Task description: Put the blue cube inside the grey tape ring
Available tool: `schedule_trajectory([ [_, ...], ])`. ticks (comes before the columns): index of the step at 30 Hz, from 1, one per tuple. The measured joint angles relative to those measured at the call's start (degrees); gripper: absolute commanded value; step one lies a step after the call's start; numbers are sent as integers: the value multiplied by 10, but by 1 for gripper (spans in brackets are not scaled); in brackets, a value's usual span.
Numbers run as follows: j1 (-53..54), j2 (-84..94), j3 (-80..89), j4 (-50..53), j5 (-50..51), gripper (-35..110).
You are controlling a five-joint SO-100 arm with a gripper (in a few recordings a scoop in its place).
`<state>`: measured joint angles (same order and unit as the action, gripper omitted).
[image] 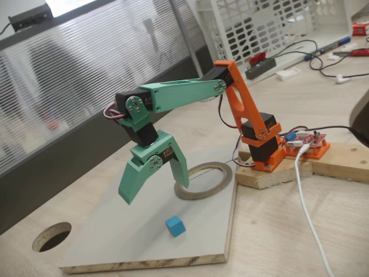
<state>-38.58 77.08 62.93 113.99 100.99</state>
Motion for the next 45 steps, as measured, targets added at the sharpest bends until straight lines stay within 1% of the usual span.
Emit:
schedule_trajectory([
  [25,0,-1,-3,0,0,100],
  [31,1,-63,-3,0,0,100],
  [40,-1,-213,-11,0,0,100],
  [45,1,-230,-15,-1,0,100],
])
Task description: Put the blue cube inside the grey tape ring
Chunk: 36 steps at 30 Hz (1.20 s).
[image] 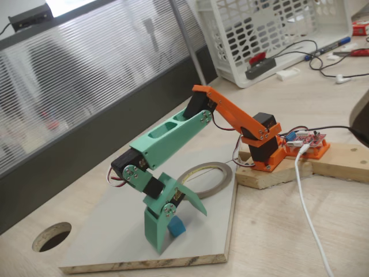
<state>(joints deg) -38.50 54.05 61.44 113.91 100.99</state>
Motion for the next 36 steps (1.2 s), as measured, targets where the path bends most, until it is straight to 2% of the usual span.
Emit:
schedule_trajectory([
  [10,0,-1,0,-5,0,100],
  [13,0,-1,0,-5,0,95],
  [17,0,-1,0,-26,0,81],
  [27,0,18,0,-145,0,35],
  [36,-1,38,0,-194,0,5],
])
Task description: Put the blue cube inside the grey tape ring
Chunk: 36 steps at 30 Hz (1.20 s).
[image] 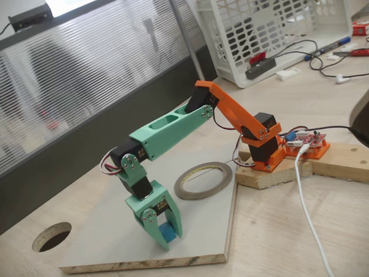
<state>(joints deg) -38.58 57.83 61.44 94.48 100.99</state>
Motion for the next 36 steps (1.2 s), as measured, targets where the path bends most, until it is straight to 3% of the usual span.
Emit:
schedule_trajectory([
  [12,4,11,0,0,0,1],
  [21,4,219,2,5,-2,1],
  [32,6,253,2,2,-2,1],
  [36,75,257,11,2,-2,1],
])
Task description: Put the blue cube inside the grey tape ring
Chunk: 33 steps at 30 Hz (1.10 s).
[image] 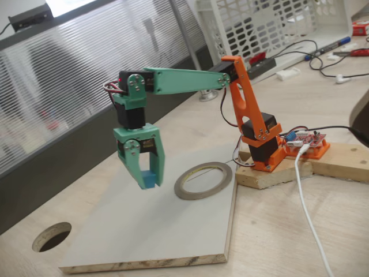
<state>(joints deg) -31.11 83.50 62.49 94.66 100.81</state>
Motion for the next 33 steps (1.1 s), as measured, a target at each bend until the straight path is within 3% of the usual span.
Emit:
schedule_trajectory([
  [7,239,48,104,-6,-5,1],
  [13,350,117,220,-115,-5,1],
  [20,368,191,407,-220,-5,1],
  [33,366,287,606,-229,-4,1],
])
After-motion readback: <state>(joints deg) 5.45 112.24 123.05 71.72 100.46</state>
